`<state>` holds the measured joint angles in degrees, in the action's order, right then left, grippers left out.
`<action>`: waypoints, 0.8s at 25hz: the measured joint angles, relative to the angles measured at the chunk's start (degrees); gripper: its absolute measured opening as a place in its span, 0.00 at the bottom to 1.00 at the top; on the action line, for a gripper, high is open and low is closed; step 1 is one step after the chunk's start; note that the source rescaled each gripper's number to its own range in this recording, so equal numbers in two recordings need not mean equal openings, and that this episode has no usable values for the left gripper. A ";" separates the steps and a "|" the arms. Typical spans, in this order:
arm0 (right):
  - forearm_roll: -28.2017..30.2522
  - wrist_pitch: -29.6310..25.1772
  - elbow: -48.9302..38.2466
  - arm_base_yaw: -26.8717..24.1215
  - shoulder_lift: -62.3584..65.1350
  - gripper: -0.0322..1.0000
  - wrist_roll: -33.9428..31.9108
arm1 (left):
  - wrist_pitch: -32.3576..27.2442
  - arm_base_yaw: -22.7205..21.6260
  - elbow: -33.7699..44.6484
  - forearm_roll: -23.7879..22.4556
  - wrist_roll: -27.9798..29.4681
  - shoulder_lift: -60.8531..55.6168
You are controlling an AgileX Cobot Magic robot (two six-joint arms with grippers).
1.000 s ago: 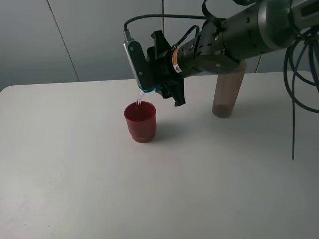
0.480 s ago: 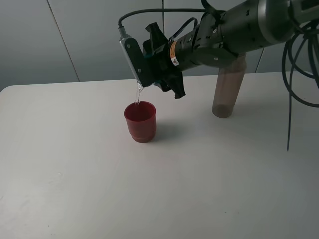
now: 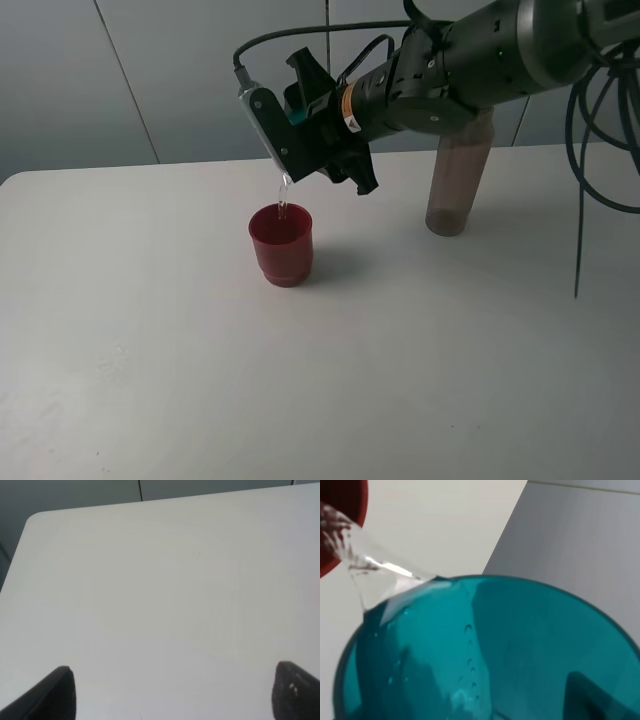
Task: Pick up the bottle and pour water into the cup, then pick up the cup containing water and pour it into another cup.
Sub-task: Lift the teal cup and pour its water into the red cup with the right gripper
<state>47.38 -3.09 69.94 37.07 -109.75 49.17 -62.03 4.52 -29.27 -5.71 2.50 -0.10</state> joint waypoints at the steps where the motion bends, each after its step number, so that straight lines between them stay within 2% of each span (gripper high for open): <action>1: 0.00 0.30 0.00 0.00 0.00 0.14 0.46 | 0.00 0.00 0.00 0.00 0.00 0.00; 15: 0.11 1.13 0.00 0.52 0.00 0.14 7.55 | 0.00 0.00 0.00 0.00 0.00 0.00; 20: 0.21 3.09 0.00 0.52 0.00 0.14 9.12 | 0.00 0.00 0.00 0.00 0.00 0.00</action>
<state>47.59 0.00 69.94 37.59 -109.75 58.29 -62.03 4.52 -29.27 -5.71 2.50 -0.10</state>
